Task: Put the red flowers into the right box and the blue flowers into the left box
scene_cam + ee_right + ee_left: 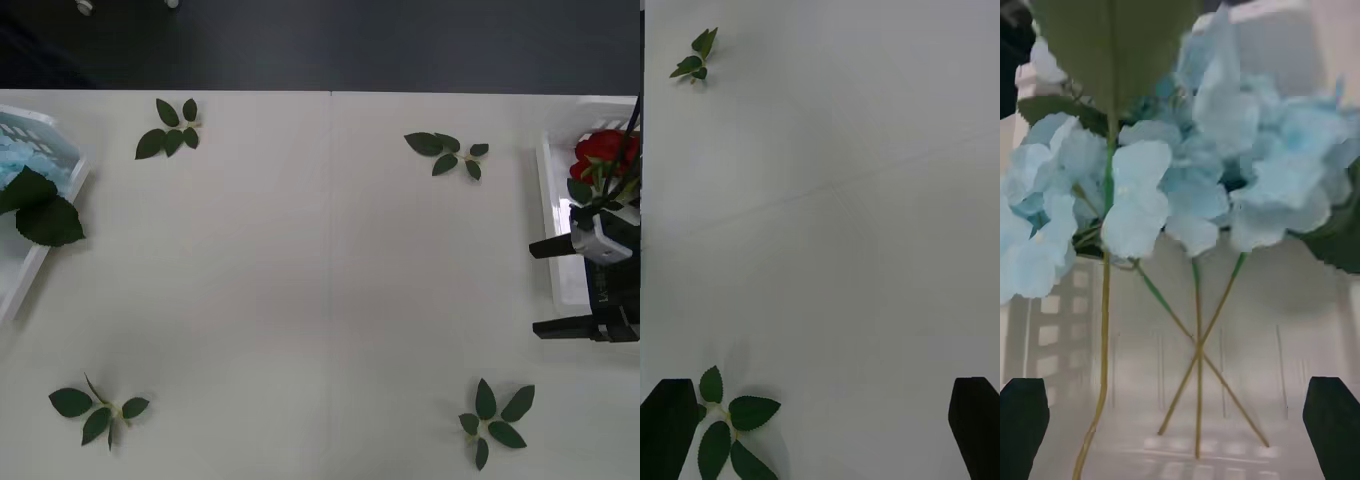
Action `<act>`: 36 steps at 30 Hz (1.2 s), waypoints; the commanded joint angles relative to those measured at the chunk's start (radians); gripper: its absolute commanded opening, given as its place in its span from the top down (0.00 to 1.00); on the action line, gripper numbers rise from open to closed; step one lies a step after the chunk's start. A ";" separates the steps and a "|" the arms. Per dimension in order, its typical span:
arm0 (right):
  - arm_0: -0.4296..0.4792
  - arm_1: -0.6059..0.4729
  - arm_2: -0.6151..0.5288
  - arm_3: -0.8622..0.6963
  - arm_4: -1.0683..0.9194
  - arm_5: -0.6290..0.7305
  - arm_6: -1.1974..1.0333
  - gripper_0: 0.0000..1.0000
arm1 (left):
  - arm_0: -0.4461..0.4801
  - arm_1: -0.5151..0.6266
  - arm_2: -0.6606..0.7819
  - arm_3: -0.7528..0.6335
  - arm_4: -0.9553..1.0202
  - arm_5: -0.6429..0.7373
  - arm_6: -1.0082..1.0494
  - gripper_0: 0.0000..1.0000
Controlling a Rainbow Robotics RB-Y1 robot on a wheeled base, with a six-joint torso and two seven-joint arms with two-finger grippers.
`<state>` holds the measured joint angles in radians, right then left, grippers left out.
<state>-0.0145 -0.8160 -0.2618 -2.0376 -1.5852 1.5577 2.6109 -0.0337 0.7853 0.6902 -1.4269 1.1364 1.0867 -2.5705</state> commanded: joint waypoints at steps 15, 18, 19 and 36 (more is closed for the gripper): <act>-0.012 0.012 -0.017 -0.026 -0.018 -0.013 0.077 0.02 | 0.222 0.011 -0.069 -0.325 0.525 0.101 -0.135 0.00; -0.012 0.012 -0.019 -0.024 -0.018 -0.031 0.089 0.02 | 0.190 -0.008 -0.069 -0.336 0.539 0.196 -0.135 0.00; -0.010 0.014 -0.019 -0.024 -0.019 -0.039 0.094 0.02 | 0.169 -0.015 -0.069 -0.336 0.540 0.243 -0.135 0.00; -0.012 0.015 -0.022 -0.024 -0.016 -0.042 0.094 0.01 | -0.195 -0.038 -0.107 -0.159 0.510 0.676 -0.135 0.00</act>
<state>-0.0150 -0.8158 -0.2624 -2.0378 -1.5919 1.5177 2.6730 -0.1660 0.7305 0.5992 -1.6258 1.6546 1.7259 -2.6973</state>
